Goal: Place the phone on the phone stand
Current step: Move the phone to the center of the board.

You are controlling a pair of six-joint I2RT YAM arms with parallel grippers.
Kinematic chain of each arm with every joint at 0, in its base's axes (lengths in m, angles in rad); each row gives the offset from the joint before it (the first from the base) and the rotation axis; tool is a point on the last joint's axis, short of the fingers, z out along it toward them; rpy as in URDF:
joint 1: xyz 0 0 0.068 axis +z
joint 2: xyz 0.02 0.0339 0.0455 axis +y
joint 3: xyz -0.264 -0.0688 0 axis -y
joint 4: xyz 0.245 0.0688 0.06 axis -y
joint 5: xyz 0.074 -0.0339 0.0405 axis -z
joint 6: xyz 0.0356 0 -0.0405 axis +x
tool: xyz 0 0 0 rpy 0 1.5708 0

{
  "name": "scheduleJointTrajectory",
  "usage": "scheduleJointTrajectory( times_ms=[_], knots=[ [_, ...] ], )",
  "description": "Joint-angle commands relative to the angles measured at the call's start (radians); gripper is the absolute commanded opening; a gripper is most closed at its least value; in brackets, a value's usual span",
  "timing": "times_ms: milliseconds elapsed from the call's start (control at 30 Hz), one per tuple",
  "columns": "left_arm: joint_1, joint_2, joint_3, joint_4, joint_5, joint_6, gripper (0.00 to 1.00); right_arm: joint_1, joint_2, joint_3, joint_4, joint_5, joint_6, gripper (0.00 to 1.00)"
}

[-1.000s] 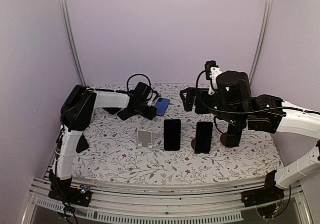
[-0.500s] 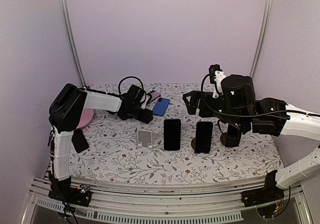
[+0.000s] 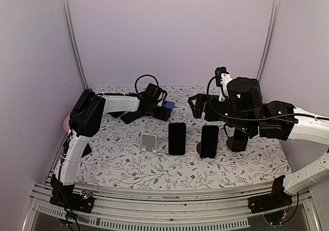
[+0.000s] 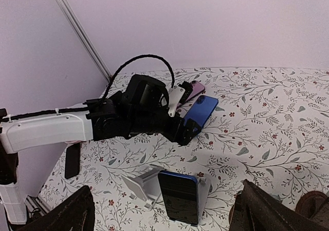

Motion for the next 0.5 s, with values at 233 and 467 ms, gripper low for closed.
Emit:
scheduleJointTrajectory(
  times_ms=[233,467],
  knots=[
    [-0.039,0.145,0.187,-0.192,-0.103,-0.033,0.93,-0.005,-0.011,0.011,-0.013,0.028,-0.009,0.99],
    [-0.028,0.165,0.193,-0.221,-0.058,-0.046,0.77,-0.006,-0.007,0.010,-0.015,0.024,-0.008,0.99]
  ],
)
